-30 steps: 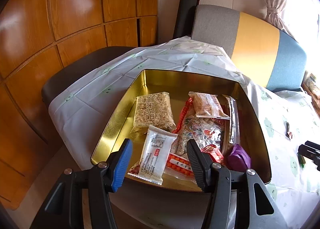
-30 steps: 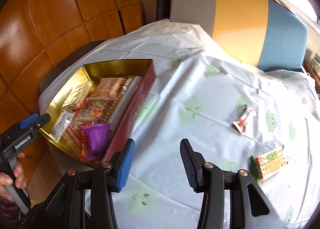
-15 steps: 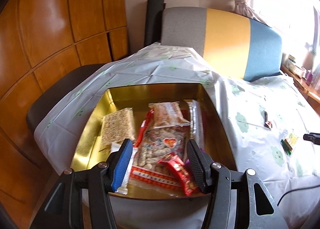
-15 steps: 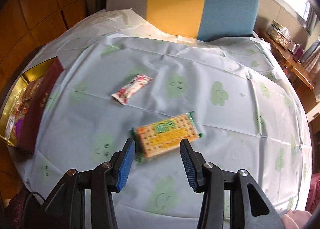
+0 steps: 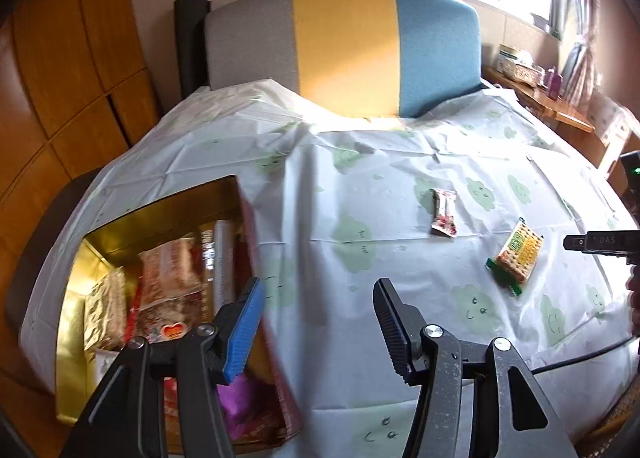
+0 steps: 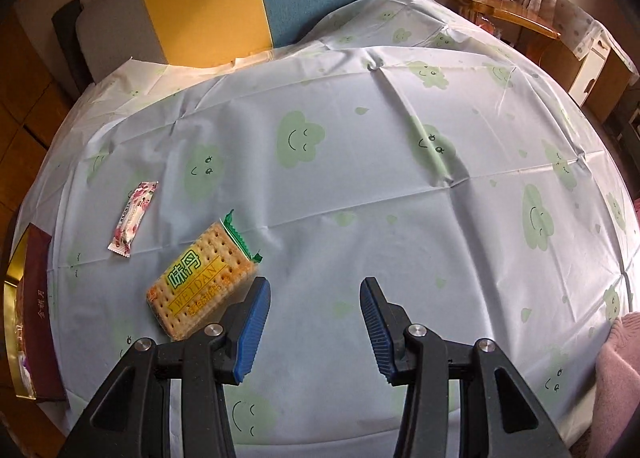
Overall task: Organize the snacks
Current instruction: 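Grasp the pink-and-white wrapped candy bar with left gripper and lift, then grasp the WEIDAN cracker pack with right gripper while left gripper holds the candy bar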
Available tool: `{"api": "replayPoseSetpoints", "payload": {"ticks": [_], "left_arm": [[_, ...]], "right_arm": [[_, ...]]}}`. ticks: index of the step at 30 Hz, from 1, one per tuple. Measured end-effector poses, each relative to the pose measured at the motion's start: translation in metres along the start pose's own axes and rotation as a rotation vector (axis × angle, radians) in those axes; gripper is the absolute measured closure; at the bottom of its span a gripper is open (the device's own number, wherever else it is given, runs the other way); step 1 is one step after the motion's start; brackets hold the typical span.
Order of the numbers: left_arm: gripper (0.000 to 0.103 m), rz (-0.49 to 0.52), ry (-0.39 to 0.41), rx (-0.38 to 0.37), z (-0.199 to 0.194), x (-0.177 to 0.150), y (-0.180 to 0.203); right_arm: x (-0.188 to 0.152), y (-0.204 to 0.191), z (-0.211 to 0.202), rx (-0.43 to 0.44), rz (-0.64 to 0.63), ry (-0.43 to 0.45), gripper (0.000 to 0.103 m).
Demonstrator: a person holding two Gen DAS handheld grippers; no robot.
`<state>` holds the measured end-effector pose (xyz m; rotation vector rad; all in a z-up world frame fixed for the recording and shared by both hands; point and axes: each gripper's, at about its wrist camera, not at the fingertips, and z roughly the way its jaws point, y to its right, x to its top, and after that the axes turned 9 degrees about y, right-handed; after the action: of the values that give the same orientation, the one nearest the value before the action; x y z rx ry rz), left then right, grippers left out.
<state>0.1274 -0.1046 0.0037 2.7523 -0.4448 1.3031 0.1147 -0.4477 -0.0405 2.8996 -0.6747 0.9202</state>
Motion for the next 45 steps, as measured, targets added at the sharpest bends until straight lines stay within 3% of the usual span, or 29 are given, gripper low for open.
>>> {"api": "replayPoseSetpoints", "payload": {"ticks": [9, 16, 23, 27, 29, 30, 34, 42, 45], "left_arm": [[0.046, 0.084, -0.111, -0.114, 0.077, 0.025, 0.058], [0.046, 0.134, -0.146, -0.170, 0.122, 0.045, 0.098], [0.046, 0.234, -0.161, -0.156, 0.158, 0.050, 0.136], [0.050, 0.215, -0.177, -0.129, 0.180, 0.049, 0.138], [0.077, 0.177, -0.165, -0.175, 0.180, 0.049, 0.135], [0.082, 0.183, -0.163, -0.164, 0.177, 0.048, 0.136], [0.083, 0.153, -0.132, -0.168, 0.153, 0.037, 0.128], [0.083, 0.073, -0.126, -0.082, 0.096, -0.012, 0.091], [0.082, 0.016, -0.153, -0.082, 0.084, -0.032, 0.078]], "right_arm": [[0.000, -0.007, -0.002, 0.028, -0.022, 0.004, 0.055], [0.002, -0.008, -0.002, 0.043, -0.023, -0.001, 0.055], [0.004, -0.008, -0.001, 0.051, -0.027, -0.006, 0.055], [0.005, -0.006, 0.000, 0.062, -0.014, -0.009, 0.055], [0.005, -0.007, 0.000, 0.061, -0.014, -0.011, 0.055], [0.006, -0.007, 0.001, 0.061, -0.016, -0.011, 0.055], [0.006, -0.008, 0.000, 0.061, -0.023, -0.003, 0.055], [0.000, -0.015, 0.005, 0.046, -0.065, -0.033, 0.055], [-0.003, -0.019, 0.007, 0.040, -0.092, -0.048, 0.055]]}}
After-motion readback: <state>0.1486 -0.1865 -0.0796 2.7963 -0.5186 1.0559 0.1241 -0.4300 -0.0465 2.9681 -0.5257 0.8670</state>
